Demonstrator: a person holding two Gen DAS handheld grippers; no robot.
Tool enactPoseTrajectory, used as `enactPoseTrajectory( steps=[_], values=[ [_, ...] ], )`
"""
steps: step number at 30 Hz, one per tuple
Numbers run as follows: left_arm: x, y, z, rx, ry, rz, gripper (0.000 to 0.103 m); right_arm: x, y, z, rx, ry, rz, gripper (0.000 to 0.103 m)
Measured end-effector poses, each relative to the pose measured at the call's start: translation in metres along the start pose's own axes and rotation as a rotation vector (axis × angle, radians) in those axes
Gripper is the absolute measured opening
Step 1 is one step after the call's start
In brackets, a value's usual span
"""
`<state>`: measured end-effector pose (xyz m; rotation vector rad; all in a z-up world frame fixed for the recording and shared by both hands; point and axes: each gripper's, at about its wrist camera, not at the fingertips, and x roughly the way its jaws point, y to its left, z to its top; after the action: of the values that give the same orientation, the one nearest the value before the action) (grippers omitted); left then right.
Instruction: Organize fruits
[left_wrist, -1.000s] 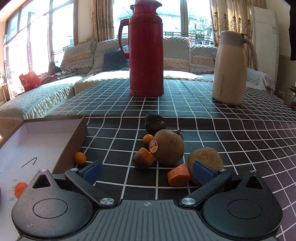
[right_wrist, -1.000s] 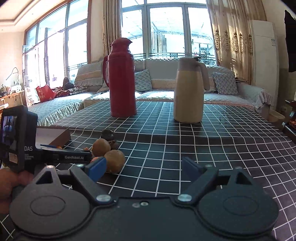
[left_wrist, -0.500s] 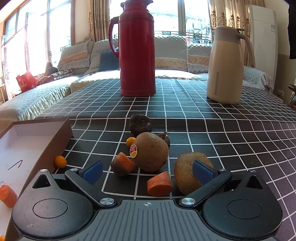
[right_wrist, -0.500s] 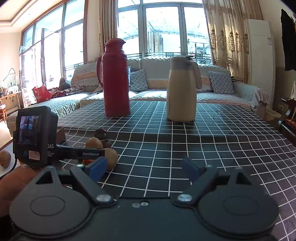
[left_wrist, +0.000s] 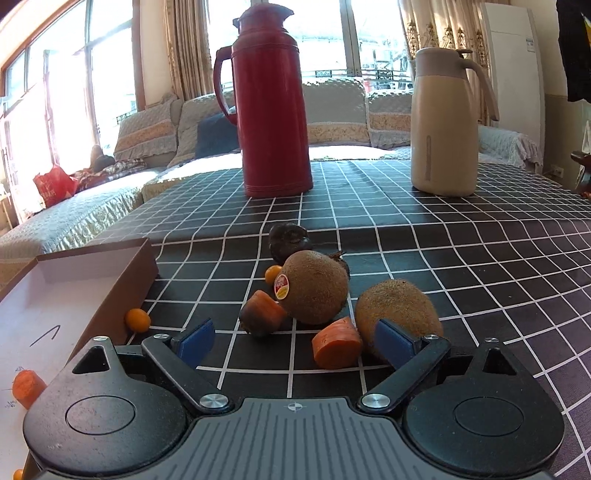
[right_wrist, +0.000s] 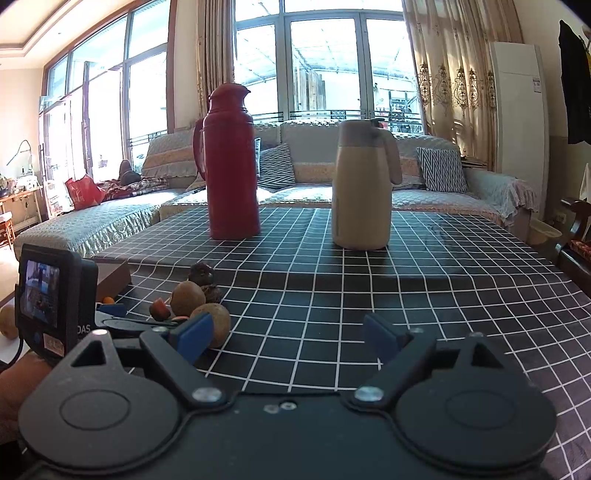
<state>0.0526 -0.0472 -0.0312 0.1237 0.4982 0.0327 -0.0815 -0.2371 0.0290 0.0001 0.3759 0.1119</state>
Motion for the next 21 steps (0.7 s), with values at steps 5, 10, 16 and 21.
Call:
enactPoseTrajectory(
  steps=[5, 10, 16, 21],
  values=[
    [0.002, -0.009, 0.007, -0.024, -0.021, -0.016, 0.094, 0.002, 0.002, -0.001, -0.004, 0.001, 0.002, 0.088],
    [-0.002, -0.001, 0.002, -0.037, -0.022, 0.004, 0.094, 0.004, 0.003, -0.001, -0.011, 0.007, -0.002, 0.088],
    [-0.003, 0.014, -0.002, -0.044, 0.038, -0.035, 0.094, 0.0, -0.001, 0.001, -0.001, -0.006, -0.001, 0.088],
    [0.01, 0.0, -0.003, -0.013, 0.071, -0.05, 0.094, -0.002, -0.001, 0.002, 0.002, -0.014, -0.001, 0.088]
  ],
)
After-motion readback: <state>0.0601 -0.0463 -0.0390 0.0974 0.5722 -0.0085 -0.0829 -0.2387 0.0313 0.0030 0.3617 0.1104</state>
